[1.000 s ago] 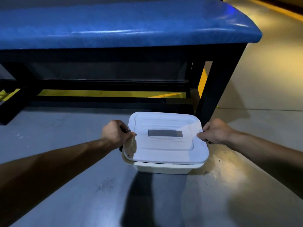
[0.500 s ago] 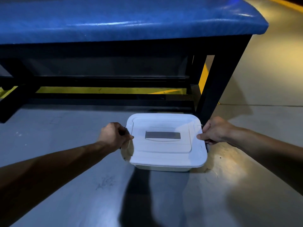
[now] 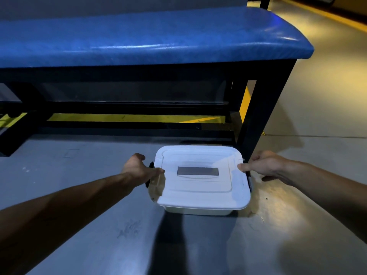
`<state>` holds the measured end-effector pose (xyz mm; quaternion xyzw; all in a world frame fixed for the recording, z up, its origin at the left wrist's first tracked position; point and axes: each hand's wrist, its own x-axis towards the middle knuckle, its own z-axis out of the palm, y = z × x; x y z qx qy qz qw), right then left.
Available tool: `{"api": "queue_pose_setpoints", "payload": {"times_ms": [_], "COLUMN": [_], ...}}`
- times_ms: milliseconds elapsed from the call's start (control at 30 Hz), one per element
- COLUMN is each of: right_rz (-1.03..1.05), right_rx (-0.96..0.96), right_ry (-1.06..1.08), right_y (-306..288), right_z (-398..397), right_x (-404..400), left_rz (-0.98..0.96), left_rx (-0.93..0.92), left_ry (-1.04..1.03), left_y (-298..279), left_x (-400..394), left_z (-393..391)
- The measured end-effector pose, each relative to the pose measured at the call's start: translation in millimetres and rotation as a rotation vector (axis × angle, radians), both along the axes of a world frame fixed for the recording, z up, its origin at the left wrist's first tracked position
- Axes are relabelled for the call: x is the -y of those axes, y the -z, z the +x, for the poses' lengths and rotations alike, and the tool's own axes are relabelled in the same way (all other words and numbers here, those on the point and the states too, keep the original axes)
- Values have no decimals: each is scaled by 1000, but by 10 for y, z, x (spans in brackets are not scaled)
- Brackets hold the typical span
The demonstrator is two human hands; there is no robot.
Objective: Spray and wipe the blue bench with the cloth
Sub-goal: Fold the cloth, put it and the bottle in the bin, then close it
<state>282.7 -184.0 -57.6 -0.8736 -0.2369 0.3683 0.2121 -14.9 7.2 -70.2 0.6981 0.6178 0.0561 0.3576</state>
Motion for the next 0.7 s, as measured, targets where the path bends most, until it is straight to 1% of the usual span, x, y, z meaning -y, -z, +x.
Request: {"api": "queue_pose_setpoints", "payload": {"times_ms": [67,133,233,333,533,700], "right_rz": [-42,-102,-99,-77,-97,-119], "right_rx": [-79,-149,-228,-246,-163,-96], "right_ry": [53,54,66,80,52,27], "right_y": [70,158,196,162,36,-47], "right_z": [-2,-14,-63,-76,-96,-136], "right_x": [18,37,32,-15,-86,-149], "left_rz": [-102,-222,-327,-298,-136,-59], "left_rx": [6,27,102,122,88,16], "left_ry": [-69,-100,-115,-86,-44,-6], "left_y": [22,88,164,131,30,1], "left_x": [-39,-68,-81,-90,-52,-35], "left_z": [-16,-72,-115,-70,-18,17]}}
